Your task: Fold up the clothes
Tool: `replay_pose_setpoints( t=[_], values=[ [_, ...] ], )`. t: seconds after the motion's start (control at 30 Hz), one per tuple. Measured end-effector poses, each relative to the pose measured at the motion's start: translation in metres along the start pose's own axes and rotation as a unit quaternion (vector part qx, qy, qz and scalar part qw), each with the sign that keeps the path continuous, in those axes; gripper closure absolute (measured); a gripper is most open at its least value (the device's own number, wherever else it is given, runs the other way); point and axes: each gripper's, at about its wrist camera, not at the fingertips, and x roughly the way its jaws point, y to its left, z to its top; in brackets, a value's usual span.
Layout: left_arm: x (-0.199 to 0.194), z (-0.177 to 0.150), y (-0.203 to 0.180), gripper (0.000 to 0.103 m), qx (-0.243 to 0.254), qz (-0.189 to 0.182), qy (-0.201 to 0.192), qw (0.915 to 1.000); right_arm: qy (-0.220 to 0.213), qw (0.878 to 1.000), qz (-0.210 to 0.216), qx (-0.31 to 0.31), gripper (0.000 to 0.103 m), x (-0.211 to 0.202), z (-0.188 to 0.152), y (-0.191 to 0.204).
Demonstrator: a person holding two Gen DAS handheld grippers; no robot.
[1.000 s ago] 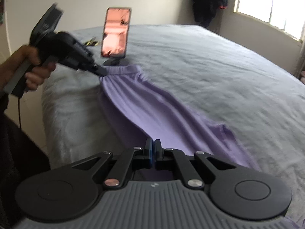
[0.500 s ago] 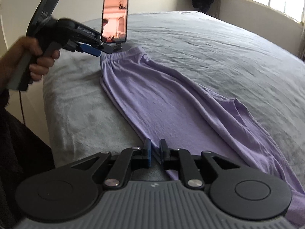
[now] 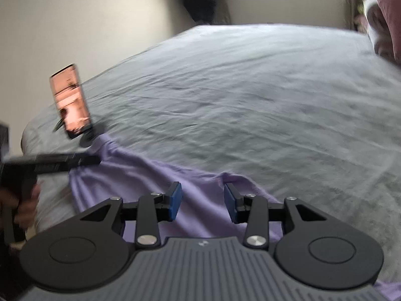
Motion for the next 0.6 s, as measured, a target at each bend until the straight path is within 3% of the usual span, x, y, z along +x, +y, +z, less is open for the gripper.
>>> replay_pose_setpoints(
  t=[0.17,0.27,0.33,0.37,0.6],
  values=[
    [0.009,-0.004,0.001,0.056,0.014,-0.001,0.012,0.9998,0.046,0.998,0.022,0.039,0.061,0.032,0.0,-0.023],
    [0.01,-0.007,-0.002,0.056,0.027,0.001,0.015,0.9995,0.038,0.996,0.043,0.063,0.065,0.039,0.002,-0.028],
    [0.011,-0.008,-0.006,0.055,0.038,0.007,0.019,0.9991,0.036,0.995,0.05,0.084,0.078,0.04,0.004,-0.034],
    [0.011,-0.008,-0.008,0.055,0.044,0.009,0.021,0.9988,0.034,0.994,0.052,0.094,0.096,0.041,0.006,-0.036],
    [0.013,-0.009,-0.009,0.053,0.06,0.007,0.031,0.9977,0.003,0.992,0.034,0.123,0.099,0.045,0.022,-0.049]
  ],
)
